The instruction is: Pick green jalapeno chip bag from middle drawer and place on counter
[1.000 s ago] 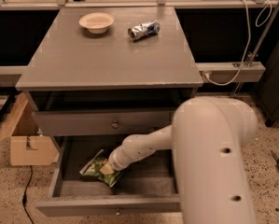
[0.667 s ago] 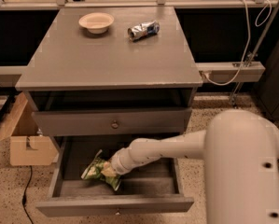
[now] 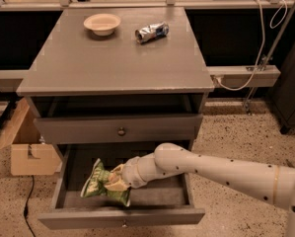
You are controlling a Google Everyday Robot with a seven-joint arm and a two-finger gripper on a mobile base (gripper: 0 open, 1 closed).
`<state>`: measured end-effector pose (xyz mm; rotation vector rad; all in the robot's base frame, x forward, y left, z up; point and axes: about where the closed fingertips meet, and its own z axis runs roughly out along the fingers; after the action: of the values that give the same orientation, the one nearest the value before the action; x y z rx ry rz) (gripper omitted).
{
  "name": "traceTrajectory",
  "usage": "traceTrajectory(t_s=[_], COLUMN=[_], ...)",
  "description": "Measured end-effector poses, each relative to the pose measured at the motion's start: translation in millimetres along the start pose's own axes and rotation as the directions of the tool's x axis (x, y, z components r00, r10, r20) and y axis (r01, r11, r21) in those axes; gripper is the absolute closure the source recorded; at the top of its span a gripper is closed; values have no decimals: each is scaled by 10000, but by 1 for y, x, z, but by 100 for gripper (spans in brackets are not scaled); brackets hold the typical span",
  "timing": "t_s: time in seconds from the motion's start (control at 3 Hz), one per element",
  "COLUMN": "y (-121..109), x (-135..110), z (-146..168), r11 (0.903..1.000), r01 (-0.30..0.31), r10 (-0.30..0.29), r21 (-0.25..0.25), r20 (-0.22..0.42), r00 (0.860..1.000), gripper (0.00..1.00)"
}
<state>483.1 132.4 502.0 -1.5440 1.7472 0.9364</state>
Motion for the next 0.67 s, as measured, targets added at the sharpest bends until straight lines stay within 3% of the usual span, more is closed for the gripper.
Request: traceTrajectory(t_s=[0.33,0.67], y=[10,14], x=[-46,-42], z=[-56,-91], r11=[9954,9860], r01=[949,1645], r10=[-906,-1667], r21=[-148,280], r20=[1811,2031], r00=[9793,9649], gripper=[100,100])
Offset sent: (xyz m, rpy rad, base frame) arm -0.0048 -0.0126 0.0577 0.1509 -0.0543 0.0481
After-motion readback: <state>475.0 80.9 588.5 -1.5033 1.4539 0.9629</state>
